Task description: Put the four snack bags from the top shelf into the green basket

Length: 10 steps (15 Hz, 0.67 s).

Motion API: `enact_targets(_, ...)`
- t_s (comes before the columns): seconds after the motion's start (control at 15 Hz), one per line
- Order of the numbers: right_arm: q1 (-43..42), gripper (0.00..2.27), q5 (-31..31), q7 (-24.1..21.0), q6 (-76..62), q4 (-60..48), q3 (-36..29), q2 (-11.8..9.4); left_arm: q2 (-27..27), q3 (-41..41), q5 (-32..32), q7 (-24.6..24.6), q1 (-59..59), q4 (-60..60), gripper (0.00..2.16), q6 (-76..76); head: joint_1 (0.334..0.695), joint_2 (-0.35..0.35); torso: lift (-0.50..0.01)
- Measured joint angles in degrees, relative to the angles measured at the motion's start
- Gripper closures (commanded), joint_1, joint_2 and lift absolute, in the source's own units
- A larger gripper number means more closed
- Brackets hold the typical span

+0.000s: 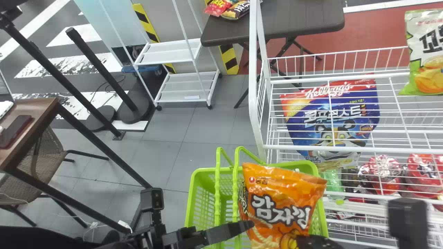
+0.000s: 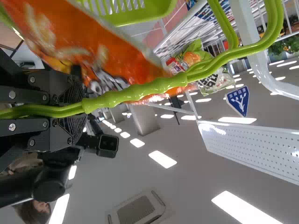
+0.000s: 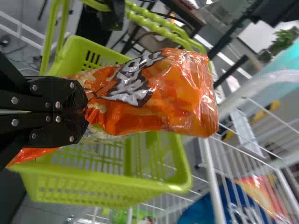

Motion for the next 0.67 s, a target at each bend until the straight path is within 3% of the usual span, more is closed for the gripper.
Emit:
enact_targets(0.13,-5.7,2.25,1.8,-3.4,-0.6,7.1,5.6,0.0,-0.1,-0.1,0.0,0.0,0.0,-0.2,2.15,0.2,0.695,0.35,0.0)
enact_targets(0.2,-8.4,2.13,2.1,-4.9,-1.4,10.2,7.9,0.0,-0.1,-0.1,0.0,0.0,0.0,-0.2,2.15,0.2,0.695,0.35,0.0)
enact_targets(0.27,-11.5,1.69,2.1,-6.3,-2.6,13.7,10.4,0.1,-0.1,-0.1,0.0,0.0,0.0,-0.3,2.15,0.2,0.695,0.35,0.0)
enact_targets(0.4,-16.5,0.0,1.4,-6.7,-3.4,18.8,14.1,0.5,-0.1,-0.1,0.1,0.0,0.0,-0.3,2.15,0.2,0.695,0.35,0.0)
enact_targets(0.67,-17.6,0.06,1.5,-6.3,2.2,15.7,15.1,-0.1,0.0,-0.1,0.2,0.0,0.0,0.0,2.15,0.2,0.695,0.35,0.0)
